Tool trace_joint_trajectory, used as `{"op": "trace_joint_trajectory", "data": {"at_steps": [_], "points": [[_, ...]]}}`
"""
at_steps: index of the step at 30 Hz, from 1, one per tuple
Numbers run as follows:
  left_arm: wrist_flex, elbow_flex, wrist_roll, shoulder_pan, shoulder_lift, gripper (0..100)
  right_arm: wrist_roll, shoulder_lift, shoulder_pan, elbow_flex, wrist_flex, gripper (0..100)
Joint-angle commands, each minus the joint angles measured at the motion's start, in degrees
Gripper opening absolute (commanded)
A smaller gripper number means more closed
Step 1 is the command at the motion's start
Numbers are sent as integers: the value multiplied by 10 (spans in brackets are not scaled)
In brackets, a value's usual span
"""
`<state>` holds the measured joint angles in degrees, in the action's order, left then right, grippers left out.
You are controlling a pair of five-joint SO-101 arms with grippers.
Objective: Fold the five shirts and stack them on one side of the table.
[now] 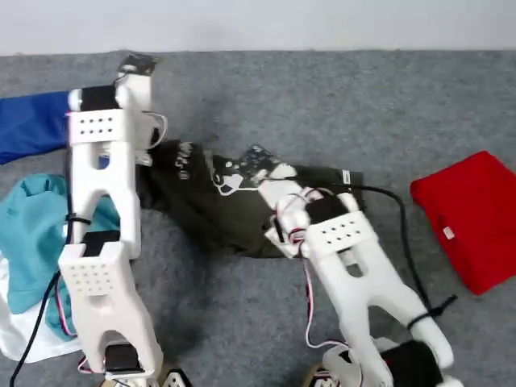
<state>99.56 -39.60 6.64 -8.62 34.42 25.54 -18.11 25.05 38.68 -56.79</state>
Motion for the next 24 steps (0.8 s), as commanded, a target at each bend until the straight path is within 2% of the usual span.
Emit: {"op": "trace_joint_trajectory", "data": {"at_steps": [1, 9, 15, 19, 24], "points": [[11, -1, 7, -4, -41, 13, -8, 32, 16, -2, 52, 208], [11, -1, 7, -1, -40, 13, -9, 138, 18, -2, 191, 208], [11, 0, 7, 22, -40, 13, -9, 196, 58, -2, 267, 208], [11, 0, 7, 32, -40, 13, -5, 222, 73, -2, 269, 208], [11, 22, 7, 32, -40, 13, -4, 187, 51, -18, 237, 208]]}}
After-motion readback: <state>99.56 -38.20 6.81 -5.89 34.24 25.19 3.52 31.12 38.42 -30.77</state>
